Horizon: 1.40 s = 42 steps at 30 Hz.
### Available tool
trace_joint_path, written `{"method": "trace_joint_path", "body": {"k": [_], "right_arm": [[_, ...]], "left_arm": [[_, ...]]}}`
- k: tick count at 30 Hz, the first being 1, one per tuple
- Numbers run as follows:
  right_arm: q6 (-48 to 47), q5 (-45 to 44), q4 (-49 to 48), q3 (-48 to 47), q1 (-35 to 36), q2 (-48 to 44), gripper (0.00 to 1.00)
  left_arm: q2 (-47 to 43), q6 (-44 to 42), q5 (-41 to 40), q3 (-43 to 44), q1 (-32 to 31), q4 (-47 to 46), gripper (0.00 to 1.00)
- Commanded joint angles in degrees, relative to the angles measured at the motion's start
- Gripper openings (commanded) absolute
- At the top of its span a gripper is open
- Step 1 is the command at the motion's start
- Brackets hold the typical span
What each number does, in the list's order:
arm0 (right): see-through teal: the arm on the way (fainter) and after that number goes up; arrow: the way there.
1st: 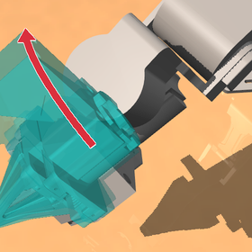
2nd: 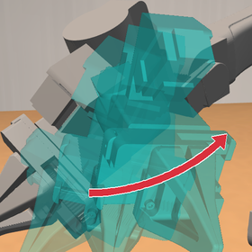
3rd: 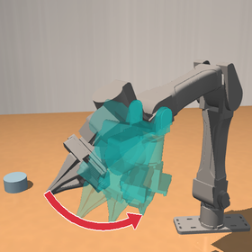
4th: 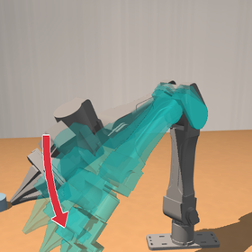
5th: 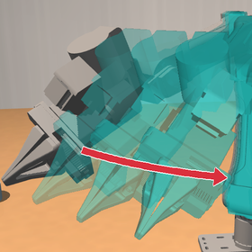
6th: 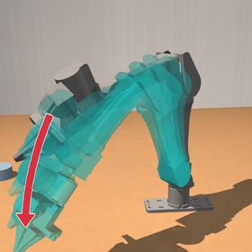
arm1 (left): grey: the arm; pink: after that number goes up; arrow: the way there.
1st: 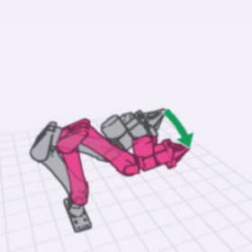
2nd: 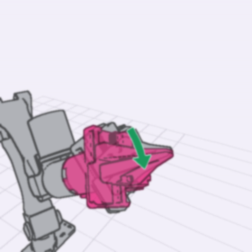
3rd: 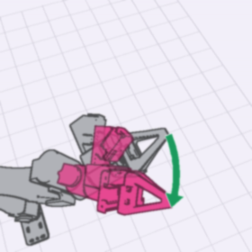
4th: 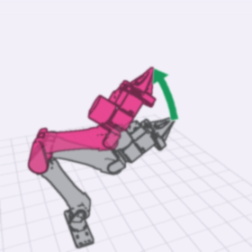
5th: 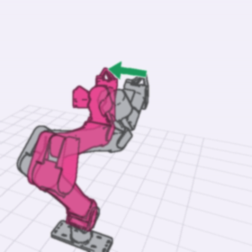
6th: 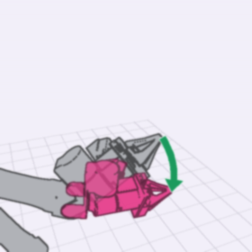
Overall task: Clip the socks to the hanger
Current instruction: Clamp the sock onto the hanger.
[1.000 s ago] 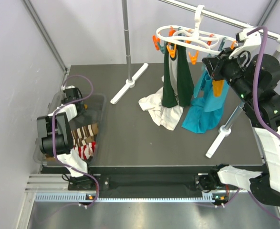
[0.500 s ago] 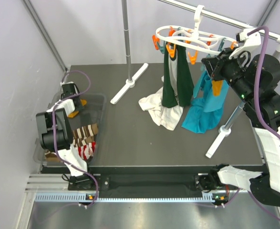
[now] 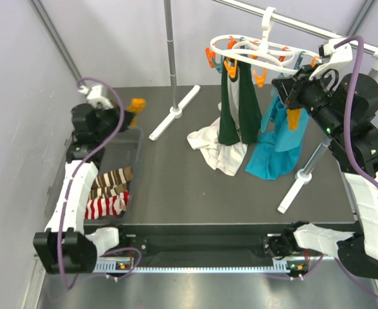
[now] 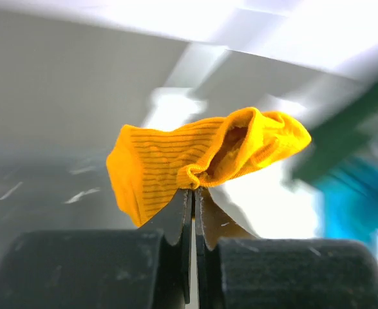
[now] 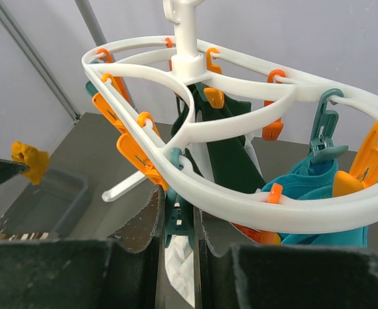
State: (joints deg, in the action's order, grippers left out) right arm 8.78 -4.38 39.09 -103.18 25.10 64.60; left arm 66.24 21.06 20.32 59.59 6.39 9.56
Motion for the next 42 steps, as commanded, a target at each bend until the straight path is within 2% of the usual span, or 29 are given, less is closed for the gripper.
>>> {"method": "trace_joint_path", "body": {"k": [1,2,4,5,12,15,20,23,27,42], "right_arm": [[-0.1,2.8,1.8,-1.9,0.1,-0.3,0.00],[0.0,3.1,1.8,-1.9,0.1,-0.3,0.00],[0.3,4.0,1.8,-1.6,0.1,-0.6,0.00],[0.6,4.0,1.6,-1.4,0.1,-0.6,0.00],[2.6,9.2,1.4,-0.8,0.1,0.0,0.00],[3.2,9.5,1.7,-1.5,0.1,0.3,0.00],[3.4,9.6,2.1,-2.2,0.2,0.1,0.00],[3.5,10.3,2.2,-2.3,0.1,0.3,0.00],[3.8,10.5,1.9,-2.1,0.2,-0.1,0.00],[4.0,12.1,1.3,-0.8,0.1,-0.6,0.00]], "left_arm": [[-1.9,2.0,15.3,3.9,-10.7,-6.5,0.00],[-1.9,2.2,17.0,5.0,-16.2,-7.4,0.00],[-1.0,3.2,17.5,8.8,-21.5,-9.0,0.00],[0.5,3.2,17.5,10.1,-26.6,-9.1,0.00],[7.6,1.8,13.2,19.2,-41.5,-9.1,0.00],[10.6,-2.1,6.7,22.8,-47.9,-8.3,0.00],[16.7,-10.7,-11.7,32.1,-58.0,-1.1,0.00],[21.3,-13.1,-17.2,39.4,-60.9,3.7,0.00],[26.3,-13.8,-19.8,47.7,-62.1,8.1,0.00],[30.6,-13.9,-21.3,53.7,-62.7,8.6,0.00]]}}
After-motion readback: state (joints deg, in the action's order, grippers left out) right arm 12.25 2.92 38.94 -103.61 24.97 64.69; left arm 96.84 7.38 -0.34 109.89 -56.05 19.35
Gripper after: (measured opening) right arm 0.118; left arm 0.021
